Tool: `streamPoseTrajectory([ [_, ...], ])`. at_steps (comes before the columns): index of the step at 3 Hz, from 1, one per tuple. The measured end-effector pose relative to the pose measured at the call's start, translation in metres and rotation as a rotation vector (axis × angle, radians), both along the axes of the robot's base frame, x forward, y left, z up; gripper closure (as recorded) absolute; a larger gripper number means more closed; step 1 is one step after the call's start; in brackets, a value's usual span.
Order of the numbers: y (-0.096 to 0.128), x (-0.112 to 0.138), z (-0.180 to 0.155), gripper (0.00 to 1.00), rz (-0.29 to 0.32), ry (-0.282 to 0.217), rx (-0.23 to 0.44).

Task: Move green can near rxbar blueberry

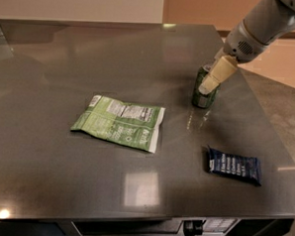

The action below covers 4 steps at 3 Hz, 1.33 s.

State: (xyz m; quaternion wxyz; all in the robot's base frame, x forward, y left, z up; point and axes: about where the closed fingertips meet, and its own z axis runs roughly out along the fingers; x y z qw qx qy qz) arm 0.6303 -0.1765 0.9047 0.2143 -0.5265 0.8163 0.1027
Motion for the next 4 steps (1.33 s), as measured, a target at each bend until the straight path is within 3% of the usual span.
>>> streamPoseTrajectory([
  [3,-0.008,-0.022,0.005,0.87,0.027,0.017,0.005],
  [4,-0.017,-0.049,0.022,1.00,0.024,0.013,0.029],
])
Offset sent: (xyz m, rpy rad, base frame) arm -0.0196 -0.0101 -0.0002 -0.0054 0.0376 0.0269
